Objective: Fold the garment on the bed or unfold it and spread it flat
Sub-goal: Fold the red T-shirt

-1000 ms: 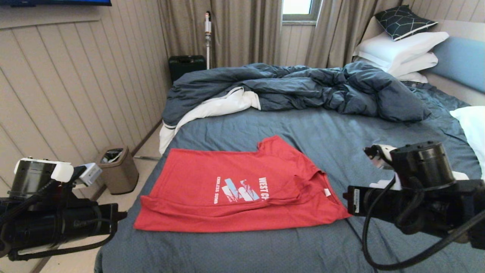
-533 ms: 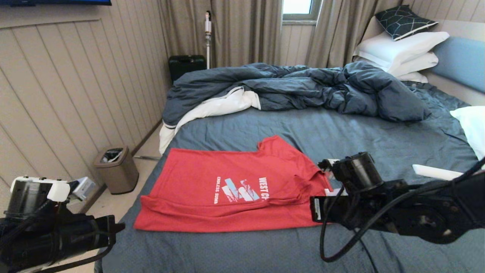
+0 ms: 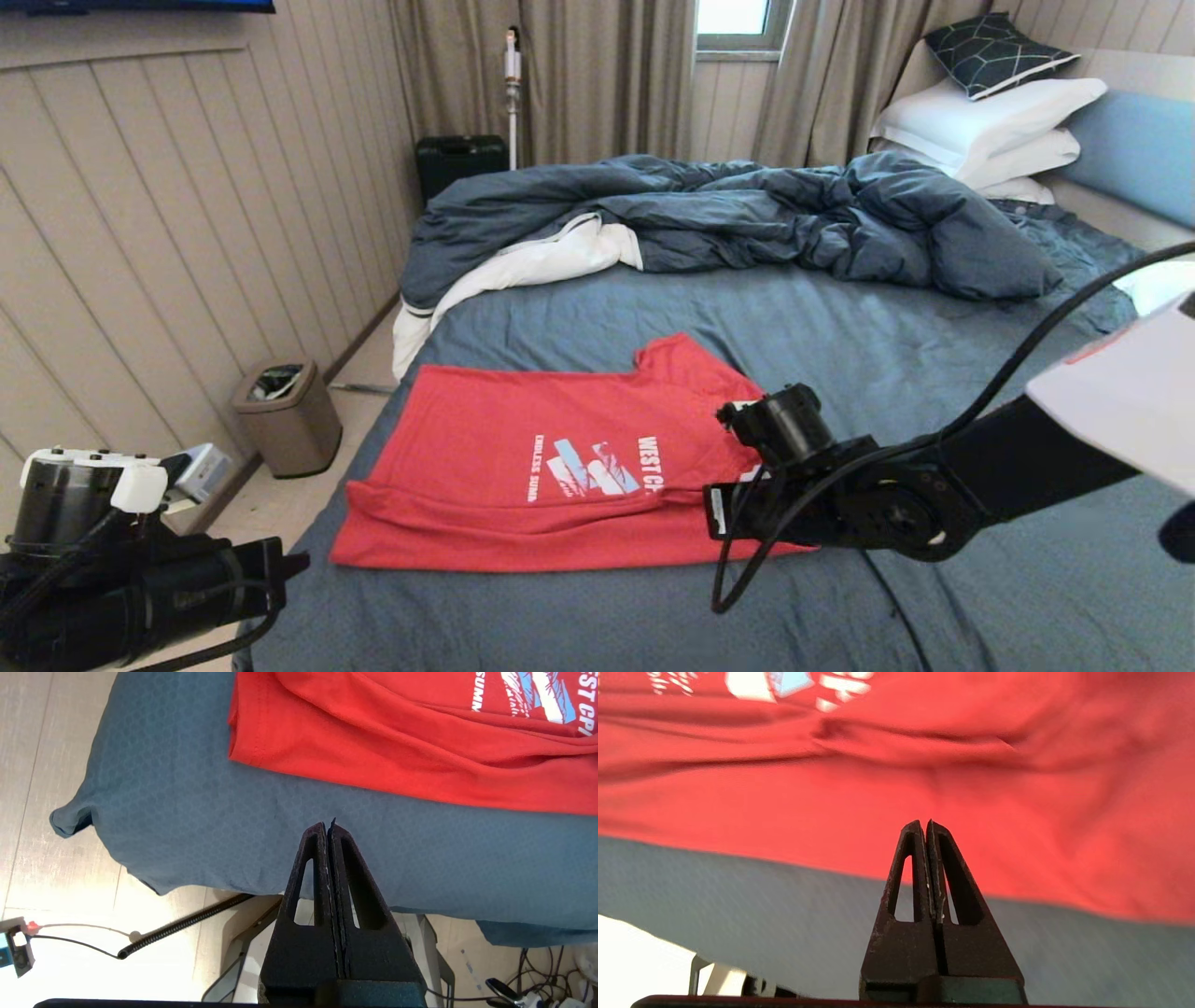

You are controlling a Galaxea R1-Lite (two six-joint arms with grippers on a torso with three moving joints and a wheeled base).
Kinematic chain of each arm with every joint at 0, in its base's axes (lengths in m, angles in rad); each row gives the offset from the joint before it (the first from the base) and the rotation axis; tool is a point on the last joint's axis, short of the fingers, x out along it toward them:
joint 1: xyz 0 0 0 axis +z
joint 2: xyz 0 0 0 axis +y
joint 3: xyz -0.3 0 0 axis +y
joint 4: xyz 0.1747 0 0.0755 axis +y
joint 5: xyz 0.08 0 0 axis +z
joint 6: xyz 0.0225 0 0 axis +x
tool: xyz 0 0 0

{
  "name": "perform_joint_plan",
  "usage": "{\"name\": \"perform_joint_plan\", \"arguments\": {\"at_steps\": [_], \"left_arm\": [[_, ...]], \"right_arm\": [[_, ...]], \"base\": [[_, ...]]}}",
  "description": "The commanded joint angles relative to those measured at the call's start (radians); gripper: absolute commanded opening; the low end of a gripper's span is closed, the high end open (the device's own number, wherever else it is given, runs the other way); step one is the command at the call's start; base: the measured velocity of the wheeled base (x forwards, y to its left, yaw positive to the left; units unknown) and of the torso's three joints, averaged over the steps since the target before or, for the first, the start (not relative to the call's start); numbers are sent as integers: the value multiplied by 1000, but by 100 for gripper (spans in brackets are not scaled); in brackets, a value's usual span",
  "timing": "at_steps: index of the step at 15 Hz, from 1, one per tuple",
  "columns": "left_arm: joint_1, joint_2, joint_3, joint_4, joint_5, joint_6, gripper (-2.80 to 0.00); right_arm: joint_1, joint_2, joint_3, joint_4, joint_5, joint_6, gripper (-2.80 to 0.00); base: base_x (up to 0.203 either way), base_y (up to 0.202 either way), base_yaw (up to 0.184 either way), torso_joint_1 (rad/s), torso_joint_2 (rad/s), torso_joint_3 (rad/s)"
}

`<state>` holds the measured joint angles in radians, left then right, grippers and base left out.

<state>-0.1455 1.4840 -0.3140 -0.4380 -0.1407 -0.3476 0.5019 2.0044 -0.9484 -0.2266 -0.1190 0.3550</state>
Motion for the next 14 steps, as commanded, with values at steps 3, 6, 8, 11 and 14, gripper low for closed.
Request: {"name": "perform_joint_plan", "arguments": {"at_steps": [3,6,8,11,14], "left_arm": [[0,4,6,-9,-2,-3,-280],[0,4,7,-15,-2,-4,-280],[0,5,7,-16,-2,-4,-280],[0,10,6,-16,-2,-4,-280],[0,10,6,-16,-3,-4,-280]], "right_arm": [[20,65,-66,1,-28,-26,-280],[14,126,-138,7,-45,-35,-280],[9,149,-156,6,-55,-37,-280],[9,154,-158,7,-62,-42,-280],[-2,177,-200,6,-67,-54,-280]], "base": [[0,0,0,0,0,0],[0,0,0,0,0,0],[0,0,0,0,0,0],[0,0,0,0,0,0],[0,0,0,0,0,0]]}}
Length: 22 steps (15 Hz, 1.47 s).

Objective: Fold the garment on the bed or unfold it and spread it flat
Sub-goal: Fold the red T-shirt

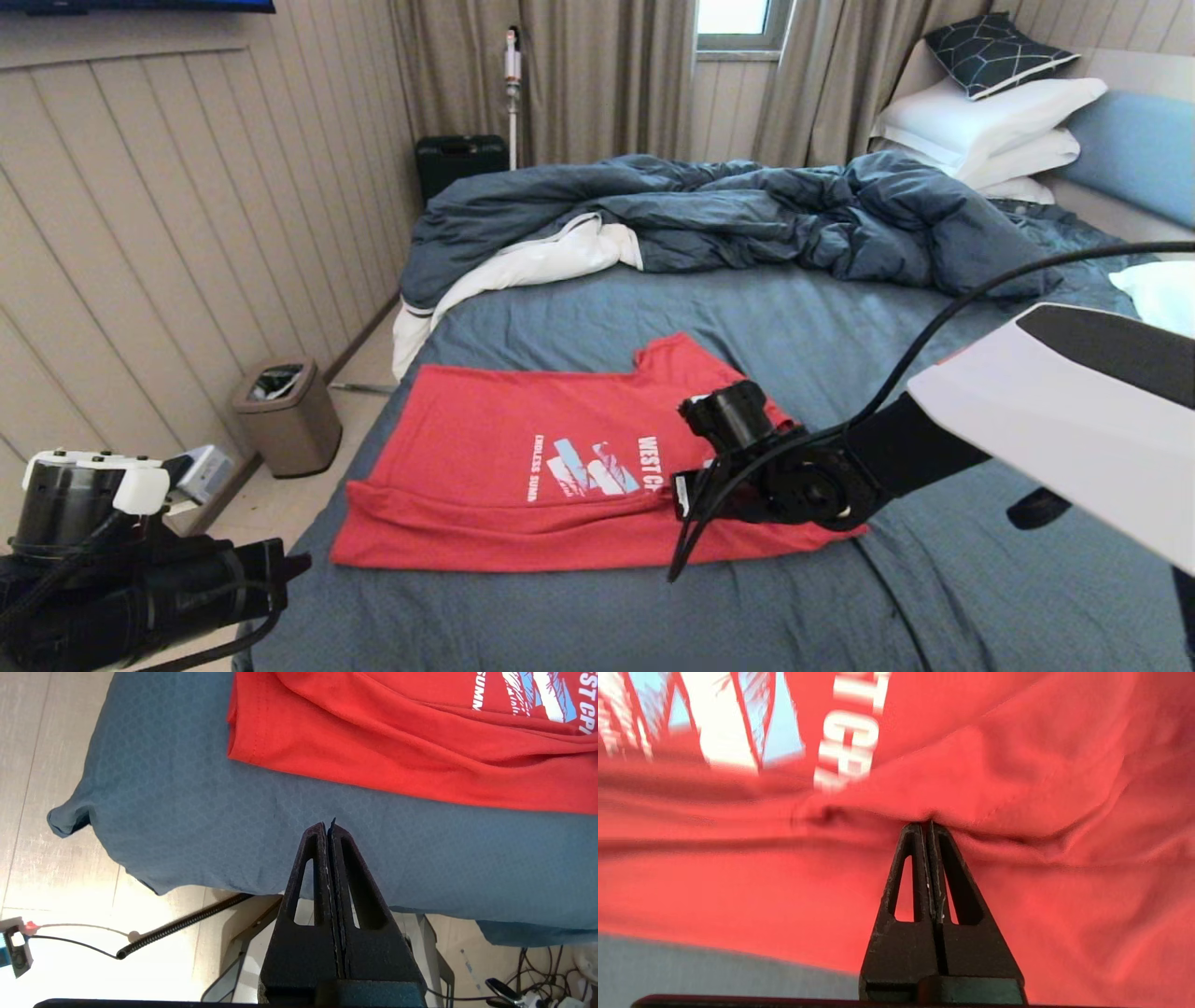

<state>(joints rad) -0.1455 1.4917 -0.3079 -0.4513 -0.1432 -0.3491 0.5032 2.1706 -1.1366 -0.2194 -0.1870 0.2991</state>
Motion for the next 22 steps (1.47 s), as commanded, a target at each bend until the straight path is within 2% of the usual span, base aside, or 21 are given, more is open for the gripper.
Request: {"name": "perform_joint_plan", "arguments": {"at_steps": [1,8,10,12,18,22], "left_arm": [[0,3,0,-3,-1,-2,-280],[0,2,-2,-4,-3,-10,-280],[0,2,-2,-4,-3,-10,-280],[0,2,-2,-4,-3,-10,-280],[0,1,1,-4,-1,-10,-280],[0,2,-2,-4,-2,-10,-280]], "right_arm": [[-8,25,-33,-2,-10,0,-280],[-27,98,-231,0,-152,-21,-280],[-31,86,-234,0,-160,-19,-280],[-29,35,-184,1,-159,-19,-280],[-18,-168,175,-23,-150,-11,-280],[-17,-111,175,-46,-146,-9,-280]], "base": [[0,0,0,0,0,0],[0,0,0,0,0,0],[0,0,0,0,0,0],[0,0,0,0,0,0],[0,0,0,0,0,0],[0,0,0,0,0,0]]}}
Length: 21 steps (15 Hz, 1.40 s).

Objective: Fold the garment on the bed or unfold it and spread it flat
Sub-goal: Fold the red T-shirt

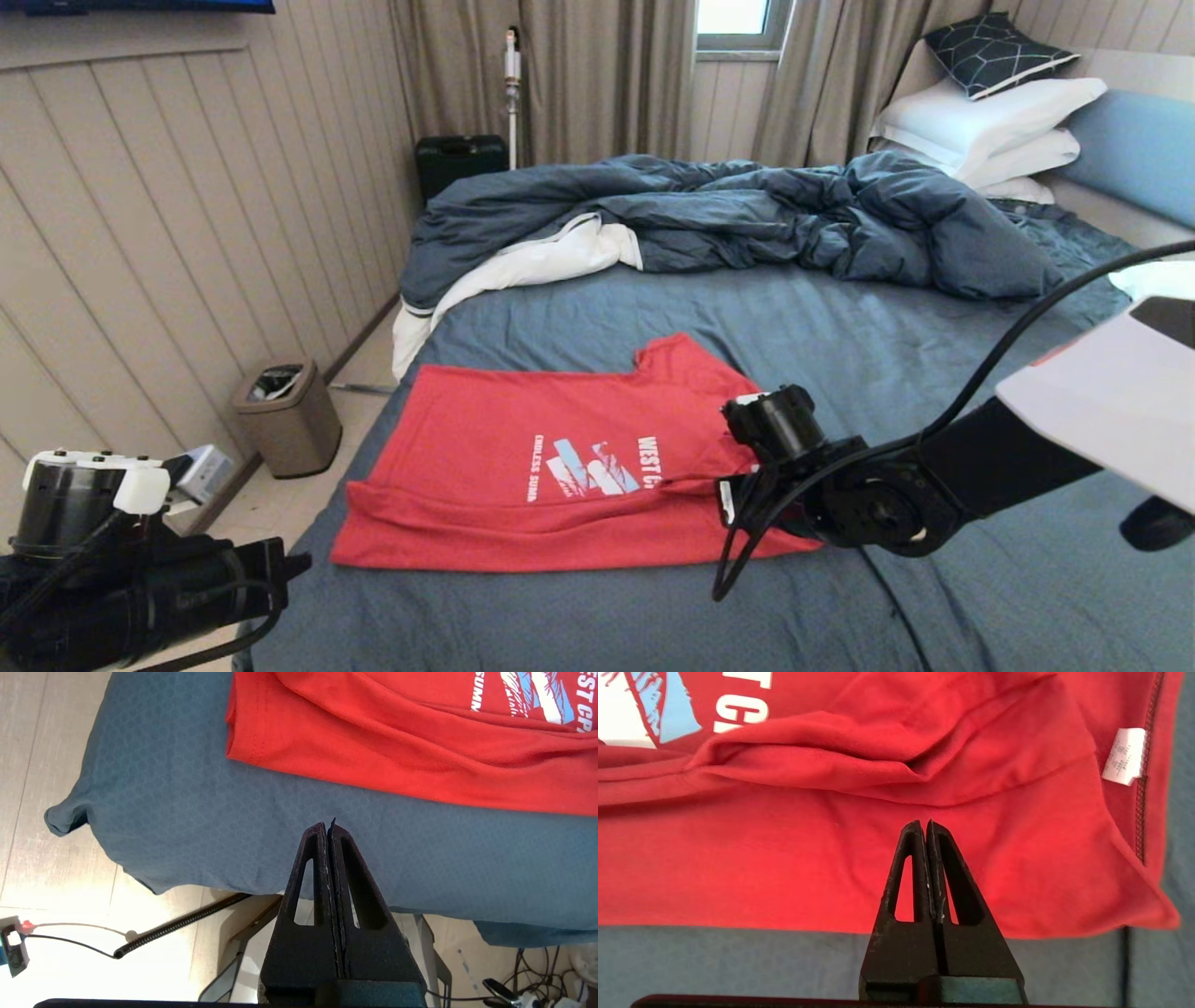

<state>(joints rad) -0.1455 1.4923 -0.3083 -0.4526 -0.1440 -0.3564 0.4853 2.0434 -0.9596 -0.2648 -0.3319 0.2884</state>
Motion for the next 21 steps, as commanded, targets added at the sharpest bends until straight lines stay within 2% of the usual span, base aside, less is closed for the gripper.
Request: {"name": "perform_joint_plan", "arguments": {"at_steps": [1,5,14,17,21], "left_arm": [[0,3,-2,-3,-2,-3,-280],[0,0,-3,-3,-2,-3,-280],[0,3,-2,-3,-2,-3,-280],[1,3,-5,-3,-2,-3,-280],[3,3,-14,-3,0,-4,-280]], "right_arm": [[1,48,-21,-5,-1,1,-280],[0,149,-124,-8,-1,-8,-280],[-34,213,-382,5,-17,-11,-280],[-50,162,-367,4,-22,-9,-280],[-70,-18,-280,7,-21,-8,-280]], "base": [[0,0,0,0,0,0],[0,0,0,0,0,0],[0,0,0,0,0,0],[0,0,0,0,0,0],[0,0,0,0,0,0]]}}
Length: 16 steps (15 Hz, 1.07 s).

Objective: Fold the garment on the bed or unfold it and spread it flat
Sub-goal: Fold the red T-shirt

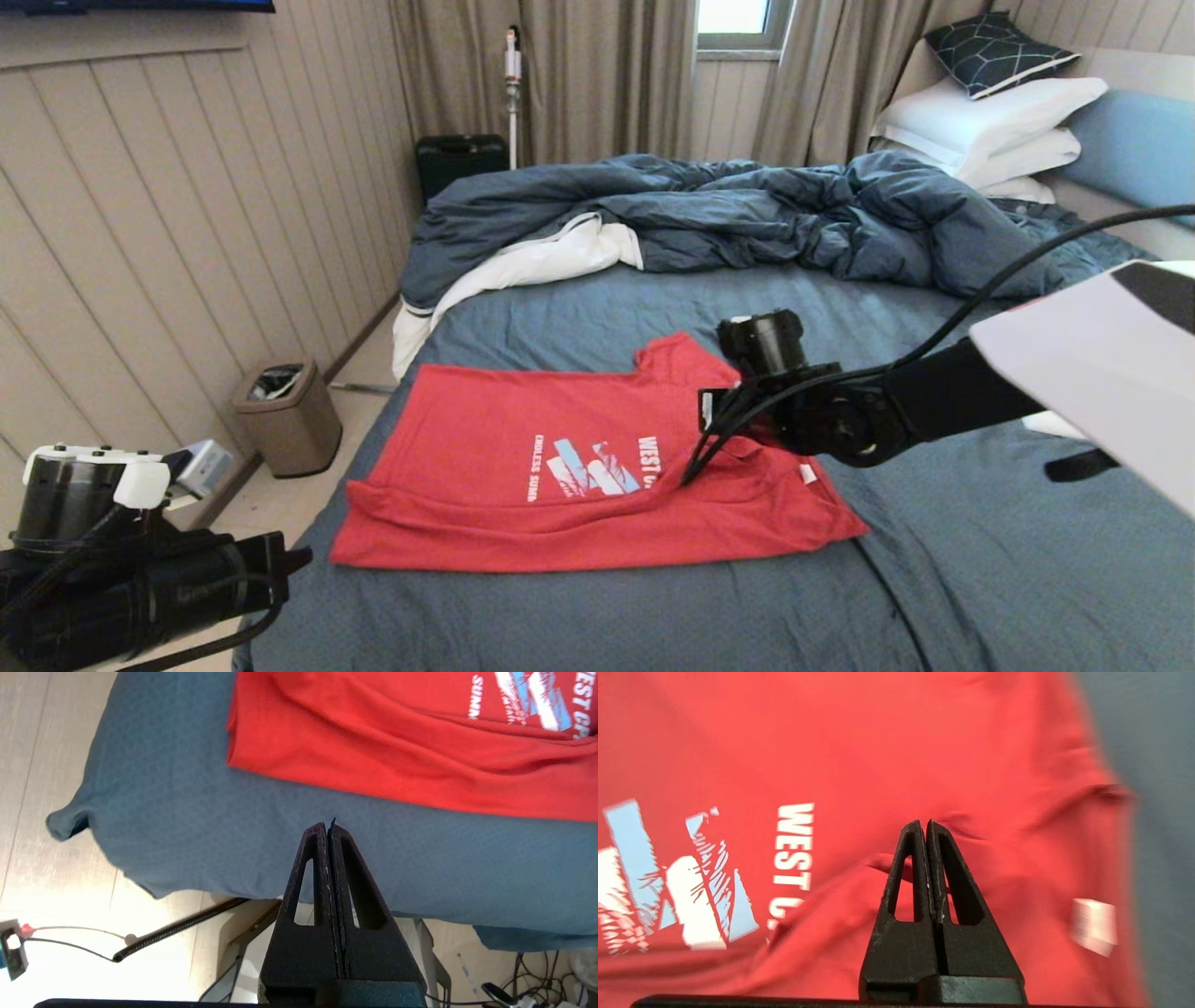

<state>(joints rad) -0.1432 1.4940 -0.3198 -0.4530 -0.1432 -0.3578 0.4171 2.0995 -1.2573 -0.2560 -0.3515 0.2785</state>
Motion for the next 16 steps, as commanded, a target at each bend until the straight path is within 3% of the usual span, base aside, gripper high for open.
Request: {"name": "perform_joint_plan", "arguments": {"at_steps": [1,3,5,7,9,12,13,16], "left_arm": [[2,-2,-9,-3,1,-10,-280],[31,-17,-61,1,6,-31,-280],[83,-32,-115,34,7,-29,-280],[138,-50,-179,135,1,-10,-280],[198,-78,-242,257,-39,-4,-280],[291,-118,-352,514,-289,10,-280],[322,-122,-391,617,-371,45,-280],[397,-84,-486,849,-510,291,-280]], "right_arm": [[-7,-106,54,-1,-1,2,-280],[-52,-223,167,0,2,4,-280],[-156,-316,276,1,13,5,-280],[-248,-392,365,5,76,7,-280],[-289,-446,432,37,176,21,-280],[-326,-497,461,142,331,49,-280],[-333,-518,458,188,383,54,-280],[-341,-556,413,331,494,57,-280]], "base": [[0,0,0,0,0,0],[0,0,0,0,0,0],[0,0,0,0,0,0],[0,0,0,0,0,0],[0,0,0,0,0,0],[0,0,0,0,0,0],[0,0,0,0,0,0],[0,0,0,0,0,0]]}}
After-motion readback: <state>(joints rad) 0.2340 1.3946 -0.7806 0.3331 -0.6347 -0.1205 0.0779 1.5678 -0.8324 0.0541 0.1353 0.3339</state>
